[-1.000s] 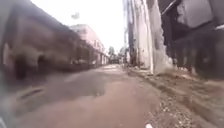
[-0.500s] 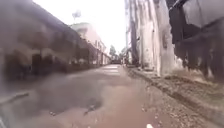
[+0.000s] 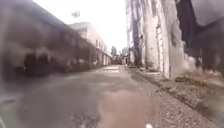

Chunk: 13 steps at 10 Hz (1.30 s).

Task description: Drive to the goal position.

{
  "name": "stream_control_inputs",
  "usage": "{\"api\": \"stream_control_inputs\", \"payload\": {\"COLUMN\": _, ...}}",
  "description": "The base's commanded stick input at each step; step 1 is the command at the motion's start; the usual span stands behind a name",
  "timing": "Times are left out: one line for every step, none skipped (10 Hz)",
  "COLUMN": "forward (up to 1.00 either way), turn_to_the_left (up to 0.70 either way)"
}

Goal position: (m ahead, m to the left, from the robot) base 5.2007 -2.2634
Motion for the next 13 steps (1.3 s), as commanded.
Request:
{"api": "stream_control_inputs", "payload": {"forward": 1.00, "turn_to_the_left": 0.00}}
{"api": "stream_control_inputs", "payload": {"forward": 1.00, "turn_to_the_left": 0.00}}
{"api": "stream_control_inputs", "payload": {"forward": 1.00, "turn_to_the_left": 0.00}}
{"api": "stream_control_inputs", "payload": {"forward": 1.00, "turn_to_the_left": 0.00}}
{"api": "stream_control_inputs", "payload": {"forward": 1.00, "turn_to_the_left": 0.00}}
{"api": "stream_control_inputs", "payload": {"forward": 1.00, "turn_to_the_left": -0.08}}
{"api": "stream_control_inputs", "payload": {"forward": 1.00, "turn_to_the_left": -0.27}}
{"api": "stream_control_inputs", "payload": {"forward": 1.00, "turn_to_the_left": -0.31}}
{"api": "stream_control_inputs", "payload": {"forward": 1.00, "turn_to_the_left": -0.24}}
{"api": "stream_control_inputs", "payload": {"forward": 1.00, "turn_to_the_left": 0.00}}
{"api": "stream_control_inputs", "payload": {"forward": 1.00, "turn_to_the_left": 0.00}}
{"api": "stream_control_inputs", "payload": {"forward": 1.00, "turn_to_the_left": 0.00}}
{"api": "stream_control_inputs", "payload": {"forward": 1.00, "turn_to_the_left": -0.26}}
